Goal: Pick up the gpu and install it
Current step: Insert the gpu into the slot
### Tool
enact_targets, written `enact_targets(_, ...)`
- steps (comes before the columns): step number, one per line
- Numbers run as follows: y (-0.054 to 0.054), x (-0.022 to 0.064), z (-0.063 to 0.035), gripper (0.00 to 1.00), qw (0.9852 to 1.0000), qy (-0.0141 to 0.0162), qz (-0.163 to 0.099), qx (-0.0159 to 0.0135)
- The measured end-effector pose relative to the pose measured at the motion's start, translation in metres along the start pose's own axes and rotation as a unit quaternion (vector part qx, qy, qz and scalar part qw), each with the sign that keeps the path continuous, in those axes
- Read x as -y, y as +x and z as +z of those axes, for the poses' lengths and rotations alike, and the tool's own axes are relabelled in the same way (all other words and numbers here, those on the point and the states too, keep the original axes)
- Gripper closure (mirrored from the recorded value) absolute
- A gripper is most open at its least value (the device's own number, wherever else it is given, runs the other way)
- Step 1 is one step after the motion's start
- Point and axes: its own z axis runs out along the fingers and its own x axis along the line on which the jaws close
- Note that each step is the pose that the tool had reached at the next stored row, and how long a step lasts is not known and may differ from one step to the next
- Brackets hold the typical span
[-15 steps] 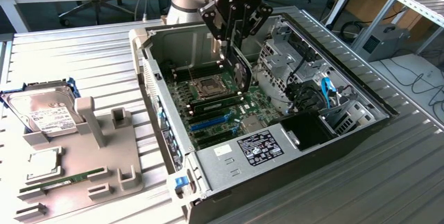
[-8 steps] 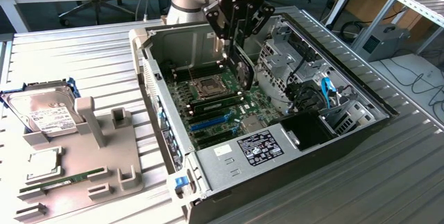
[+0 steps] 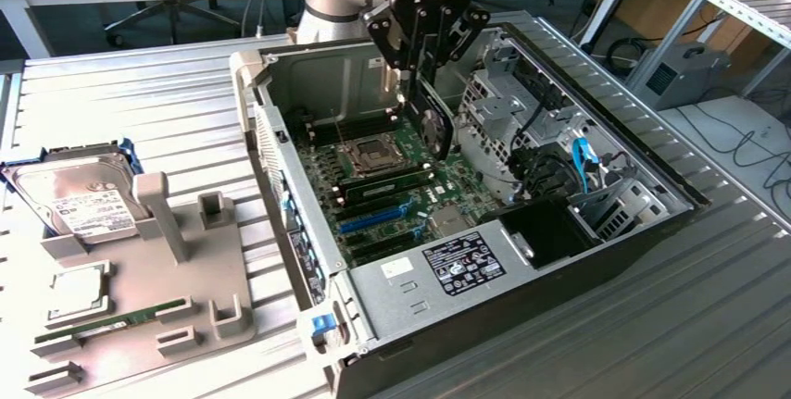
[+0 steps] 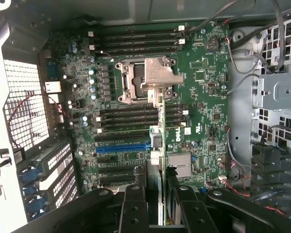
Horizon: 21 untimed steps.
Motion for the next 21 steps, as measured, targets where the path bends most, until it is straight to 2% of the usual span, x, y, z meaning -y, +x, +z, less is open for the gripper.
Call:
enact_targets(8, 0.0000, 0.0000, 0.0000, 0.73, 1.0000, -0.0003, 0.000, 0.0001)
enact_targets(9, 0.0000, 0.0000, 0.0000, 0.73, 1.0000, -0.0069, 0.000, -0.0005)
enact_targets(12, 0.0000, 0.0001, 0.0000, 0.73, 0.9994, -0.0340, 0.001, -0.0025)
enact_targets(13, 0.0000, 0.0002, 0.0000, 0.73, 0.9991, -0.0417, 0.001, -0.0031)
enact_targets(14, 0.0000, 0.0002, 0.0001, 0.73, 0.9991, -0.0432, 0.001, -0.0032)
enact_targets(21, 0.0000, 0.0002, 0.0001, 0.73, 0.9990, -0.0435, -0.007, -0.0026)
